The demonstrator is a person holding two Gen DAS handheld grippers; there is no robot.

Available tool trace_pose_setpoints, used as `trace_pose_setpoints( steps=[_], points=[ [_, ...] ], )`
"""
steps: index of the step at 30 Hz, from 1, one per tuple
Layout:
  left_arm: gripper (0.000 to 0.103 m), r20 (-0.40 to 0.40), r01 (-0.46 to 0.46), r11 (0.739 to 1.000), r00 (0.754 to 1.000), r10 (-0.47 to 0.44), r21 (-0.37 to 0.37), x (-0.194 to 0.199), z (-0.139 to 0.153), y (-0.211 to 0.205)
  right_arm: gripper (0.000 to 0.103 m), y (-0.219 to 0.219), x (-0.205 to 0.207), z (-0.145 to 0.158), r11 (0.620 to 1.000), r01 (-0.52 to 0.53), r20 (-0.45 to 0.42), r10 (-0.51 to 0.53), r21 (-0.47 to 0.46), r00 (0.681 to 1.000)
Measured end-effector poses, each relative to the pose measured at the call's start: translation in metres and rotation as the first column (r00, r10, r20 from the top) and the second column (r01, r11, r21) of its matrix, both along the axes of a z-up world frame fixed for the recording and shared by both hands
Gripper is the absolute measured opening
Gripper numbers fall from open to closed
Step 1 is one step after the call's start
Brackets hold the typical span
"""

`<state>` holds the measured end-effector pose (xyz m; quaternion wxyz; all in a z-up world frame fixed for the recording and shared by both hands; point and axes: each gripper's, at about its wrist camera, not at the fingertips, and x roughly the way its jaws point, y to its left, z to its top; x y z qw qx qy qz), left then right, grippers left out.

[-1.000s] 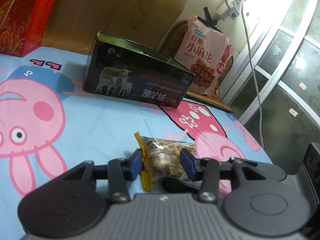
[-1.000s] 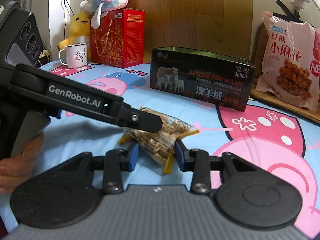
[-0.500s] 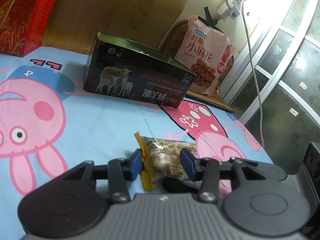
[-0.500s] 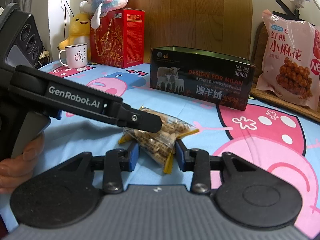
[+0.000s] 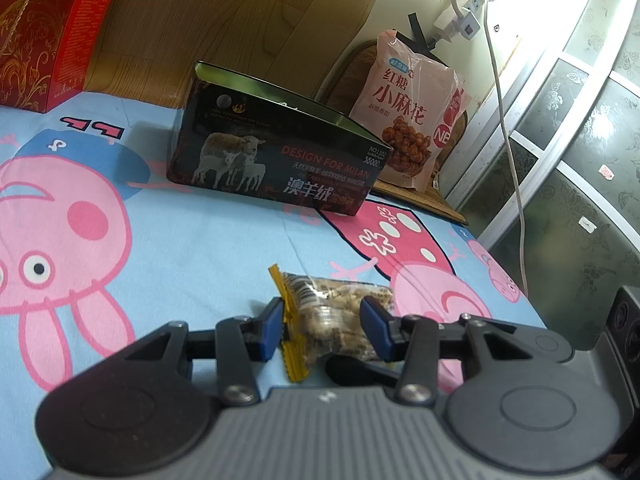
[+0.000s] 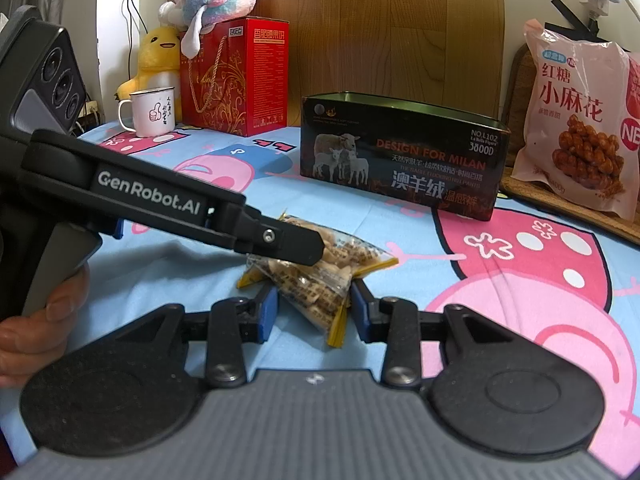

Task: Organize snacks
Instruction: 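Hold the nut packet closed in the left tool and lift it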

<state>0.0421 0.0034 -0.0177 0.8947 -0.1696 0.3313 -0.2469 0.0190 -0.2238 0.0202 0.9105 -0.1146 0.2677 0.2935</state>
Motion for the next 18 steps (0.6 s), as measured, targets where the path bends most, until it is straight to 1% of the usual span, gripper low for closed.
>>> trace_pose_setpoints(
  steps=[6,9,13,18],
  points=[
    [0.041,0.011,0.000,1.000,1.000,0.000,-0.001,-0.002,0.002,0.000,0.041,0.000,-0.001,0.000,1.000,-0.001,0.004,0.001,-0.001,1.000],
    [0.042,0.020,0.004,1.000,1.000,-0.004,0.000,-0.004,0.003,-0.001,0.039,-0.002,-0.002,0.001,1.000,0.002,0.012,-0.002,0.011,1.000],
    [0.042,0.022,0.009,1.000,1.000,-0.009,-0.020,-0.006,0.004,0.000,0.037,-0.005,-0.005,0.003,0.999,0.013,0.028,-0.014,0.033,0.999],
    [0.042,0.032,0.005,1.000,0.999,-0.004,-0.011,-0.010,0.008,-0.001,0.036,-0.007,-0.007,0.004,0.999,0.016,0.034,-0.018,0.052,0.999]
  ],
)
